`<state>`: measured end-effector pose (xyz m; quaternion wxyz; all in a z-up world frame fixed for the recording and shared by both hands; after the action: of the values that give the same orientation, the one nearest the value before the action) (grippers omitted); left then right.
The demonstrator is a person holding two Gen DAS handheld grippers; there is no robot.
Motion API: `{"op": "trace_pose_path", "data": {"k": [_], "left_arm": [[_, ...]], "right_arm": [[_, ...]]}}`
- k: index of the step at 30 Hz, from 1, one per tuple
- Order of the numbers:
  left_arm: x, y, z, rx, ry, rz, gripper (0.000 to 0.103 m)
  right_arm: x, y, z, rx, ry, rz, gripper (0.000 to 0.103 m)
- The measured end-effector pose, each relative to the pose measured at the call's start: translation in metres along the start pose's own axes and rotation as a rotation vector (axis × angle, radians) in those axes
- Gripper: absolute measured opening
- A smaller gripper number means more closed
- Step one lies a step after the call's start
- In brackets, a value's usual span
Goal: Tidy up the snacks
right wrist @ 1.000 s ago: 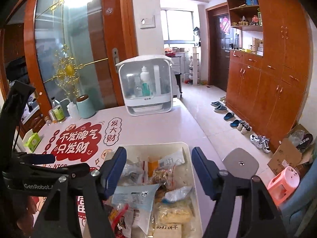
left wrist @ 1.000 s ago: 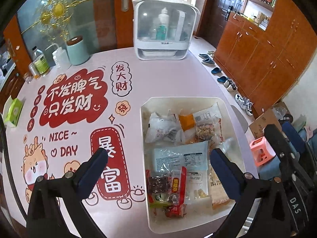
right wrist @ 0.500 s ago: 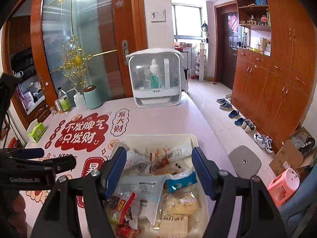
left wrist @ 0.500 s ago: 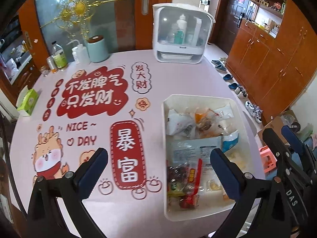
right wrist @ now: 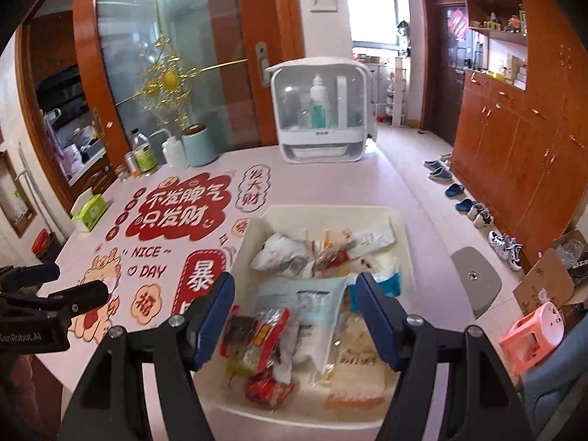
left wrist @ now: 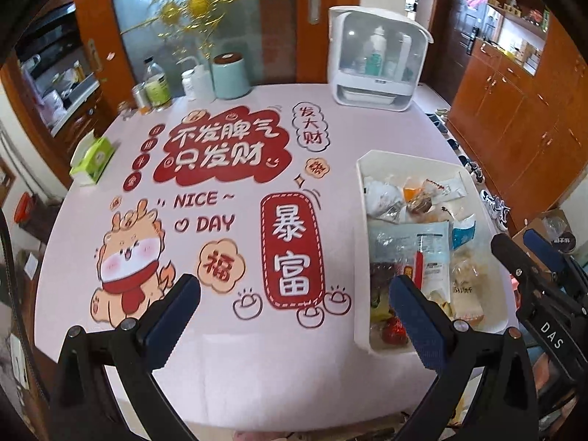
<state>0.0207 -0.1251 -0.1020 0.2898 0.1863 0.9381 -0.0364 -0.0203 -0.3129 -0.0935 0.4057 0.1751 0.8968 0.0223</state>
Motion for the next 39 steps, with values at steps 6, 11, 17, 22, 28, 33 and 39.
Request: {"op": "trace_pose_path", "data": {"k": [6,11,17,22,28,33,39], "left_arm": [[0.011,0.01,-0.007,-0.036,-0.004,-0.026,0.102],[0.018,0.014,-0.017,-0.055,-0.018,-0.032,0.102],[0.021,0.028,-0.019,-0.078,-0.01,-0.078,0.102],[0.024,0.033,-0.013,-0.082,0.018,-0.1,0.102],[0.022,0.033,-0.011,-0.085,0.015,-0.087,0.102],[0.019,0.032,-0.012,-0.091,0.006,-0.077,0.102],[0.018,0.031,-0.013,-0.093,0.006,-0.075,0.102]], "right_arm": [[0.012,0.022,-0.001,-0.038,0.067,-0.014,0.069],[0.023,0.038,-0.009,-0.07,0.118,-0.016,0.069],[0.026,0.052,-0.014,-0.083,0.129,-0.027,0.069],[0.022,0.053,-0.016,-0.075,0.136,-0.001,0.069],[0.018,0.057,-0.018,-0.071,0.121,-0.012,0.069],[0.018,0.058,-0.013,-0.075,0.139,-0.006,0.069],[0.017,0.058,-0.011,-0.078,0.139,-0.008,0.069]]}}
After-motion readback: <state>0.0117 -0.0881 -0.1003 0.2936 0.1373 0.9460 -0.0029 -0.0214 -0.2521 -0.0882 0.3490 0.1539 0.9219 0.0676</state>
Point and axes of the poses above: each gripper's, at about its wrist camera, not at the fingertips, and z roughly the way its jaws point, y to its left, x to its underside, the point moved 6 cm from there along z, roughly the way its jaws point, and after that the axes turned 11 degrees about z, right-handed, at the moved point
